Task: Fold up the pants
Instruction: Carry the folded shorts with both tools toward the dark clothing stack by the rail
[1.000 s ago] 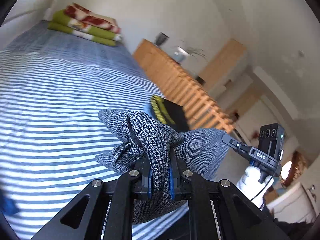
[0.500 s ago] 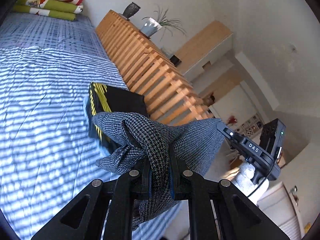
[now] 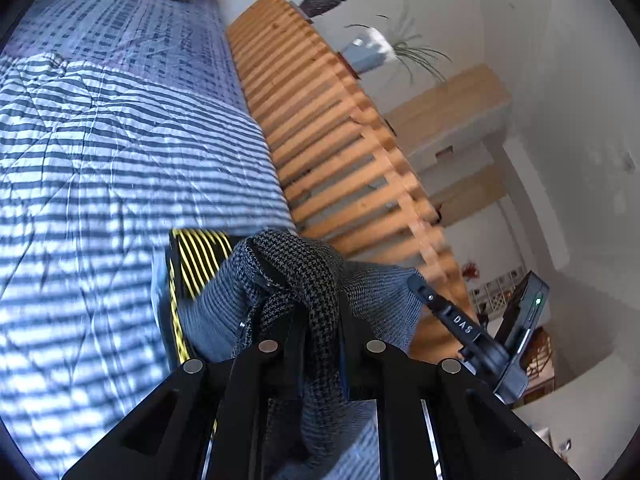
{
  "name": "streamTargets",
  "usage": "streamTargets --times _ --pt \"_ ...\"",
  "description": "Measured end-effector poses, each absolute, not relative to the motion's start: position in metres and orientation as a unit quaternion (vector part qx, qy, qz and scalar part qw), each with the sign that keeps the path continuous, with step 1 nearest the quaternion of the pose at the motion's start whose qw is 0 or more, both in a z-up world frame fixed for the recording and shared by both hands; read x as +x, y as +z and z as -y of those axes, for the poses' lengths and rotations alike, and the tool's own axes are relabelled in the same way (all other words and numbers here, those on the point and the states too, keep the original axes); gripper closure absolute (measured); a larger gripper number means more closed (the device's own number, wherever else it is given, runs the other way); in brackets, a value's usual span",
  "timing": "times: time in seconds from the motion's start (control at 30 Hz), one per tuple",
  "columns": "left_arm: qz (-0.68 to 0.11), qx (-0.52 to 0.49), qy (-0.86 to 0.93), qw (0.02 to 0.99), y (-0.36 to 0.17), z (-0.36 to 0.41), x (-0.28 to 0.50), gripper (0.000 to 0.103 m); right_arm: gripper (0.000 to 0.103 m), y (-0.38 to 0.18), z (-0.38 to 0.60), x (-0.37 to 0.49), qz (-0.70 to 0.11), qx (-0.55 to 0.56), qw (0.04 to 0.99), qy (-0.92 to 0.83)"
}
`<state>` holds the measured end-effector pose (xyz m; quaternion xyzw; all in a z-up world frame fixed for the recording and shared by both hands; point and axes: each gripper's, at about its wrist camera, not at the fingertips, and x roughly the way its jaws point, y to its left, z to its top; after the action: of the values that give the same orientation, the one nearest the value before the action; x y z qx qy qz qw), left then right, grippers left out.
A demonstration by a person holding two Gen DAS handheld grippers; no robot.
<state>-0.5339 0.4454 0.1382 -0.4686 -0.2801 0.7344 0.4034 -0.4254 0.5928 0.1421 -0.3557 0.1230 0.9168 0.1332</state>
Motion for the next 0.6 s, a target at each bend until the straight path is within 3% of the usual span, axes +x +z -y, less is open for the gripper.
streamTargets --times 0.33,0.37,0.4,0.47,0.6 --pt "0.342 -0.516 0.697 0.361 0.067 -0.444 -0.617 0.081 0.098 0.071 -0.590 -0.523 -0.041 -0.411 0.173 0.894" --pt "0.335 -0.511 0.705 0.359 0.070 -0.439 -0.617 0.074 0.095 0.065 -0.590 -0.530 -0.031 -0.422 0.187 0.886" --pt "0.326 -0.507 0.714 0.356 0.074 -0.435 -0.616 0.059 0.089 0.063 -0.590 -0.535 -0.022 -0.428 0.193 0.883" --pt "0.308 -0.498 0.729 0.355 0.082 -0.425 -0.611 0.045 0.086 0.065 -0.594 -0.540 -0.013 -0.435 0.197 0.878" --pt "0.252 -0.493 0.740 0.381 0.095 -0.410 -0.583 0.045 0.082 0.090 -0.605 -0.515 -0.022 -0.414 0.194 0.889"
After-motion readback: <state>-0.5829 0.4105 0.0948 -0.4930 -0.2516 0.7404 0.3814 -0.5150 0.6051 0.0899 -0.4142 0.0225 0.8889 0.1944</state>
